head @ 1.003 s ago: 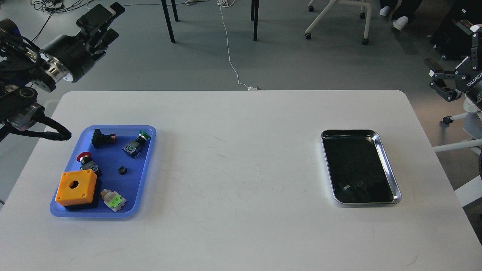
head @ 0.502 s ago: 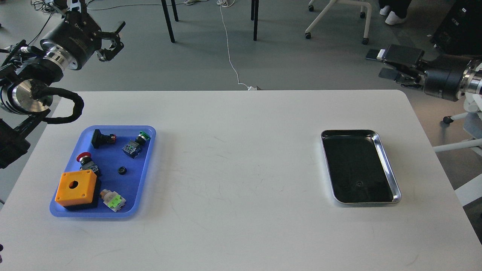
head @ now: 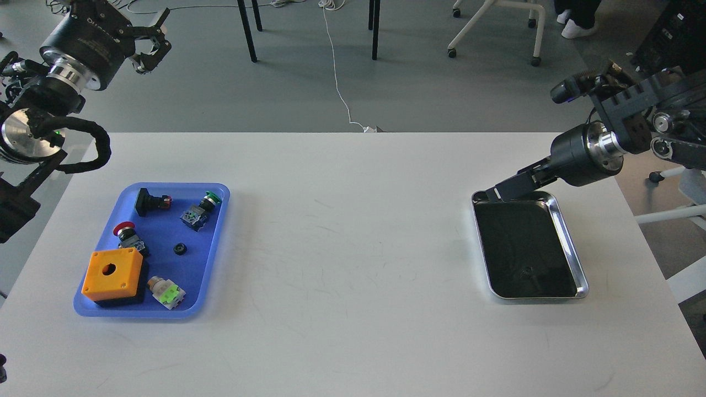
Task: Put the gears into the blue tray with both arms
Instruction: 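Reach the right gripper down into the metal tray, then grasp another small black part and lift it with the right gripper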
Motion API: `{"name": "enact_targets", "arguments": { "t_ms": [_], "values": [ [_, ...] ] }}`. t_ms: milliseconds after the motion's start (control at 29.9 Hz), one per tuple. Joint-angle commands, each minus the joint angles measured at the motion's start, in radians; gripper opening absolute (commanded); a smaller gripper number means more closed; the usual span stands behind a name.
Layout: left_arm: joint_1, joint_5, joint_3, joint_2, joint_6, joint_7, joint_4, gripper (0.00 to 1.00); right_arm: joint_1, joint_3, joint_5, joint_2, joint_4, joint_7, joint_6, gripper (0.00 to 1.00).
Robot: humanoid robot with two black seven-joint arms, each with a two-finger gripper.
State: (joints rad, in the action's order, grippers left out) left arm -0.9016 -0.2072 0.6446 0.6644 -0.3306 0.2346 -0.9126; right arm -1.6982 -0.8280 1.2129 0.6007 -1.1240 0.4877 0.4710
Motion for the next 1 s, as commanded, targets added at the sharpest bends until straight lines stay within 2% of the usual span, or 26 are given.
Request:
{"name": "enact_targets", "arguments": {
  "t_ms": [0, 134, 201, 301, 970],
  "values": [
    [0.013, 0.000, 0.006, 0.003, -0.019, 0.002, 0.000, 0.98, 0.029, -0.040, 0.046, -0.013, 0.006, 0.001, -0.003, 0.95],
    [0.020, 0.000, 0.007, 0.000, -0.021, 0.006, 0.000, 0.98, 0.077, -0.046, 0.048, -0.036, 0.030, 0.001, -0.011, 0.90],
    [0.019, 0.000, 0.015, 0.000, -0.021, 0.006, 0.000, 0.98, 0.104, -0.046, 0.048, -0.042, 0.046, 0.001, -0.020, 0.80],
    [0.021, 0.000, 0.024, 0.000, -0.022, 0.005, 0.000, 0.98, 0.164, -0.046, 0.048, -0.064, 0.082, 0.001, -0.067, 0.73],
    [0.052, 0.000, 0.027, 0.001, -0.031, 0.005, 0.000, 0.98, 0.307, -0.040, 0.042, -0.095, 0.141, 0.001, -0.158, 0.53]
  ]
}}
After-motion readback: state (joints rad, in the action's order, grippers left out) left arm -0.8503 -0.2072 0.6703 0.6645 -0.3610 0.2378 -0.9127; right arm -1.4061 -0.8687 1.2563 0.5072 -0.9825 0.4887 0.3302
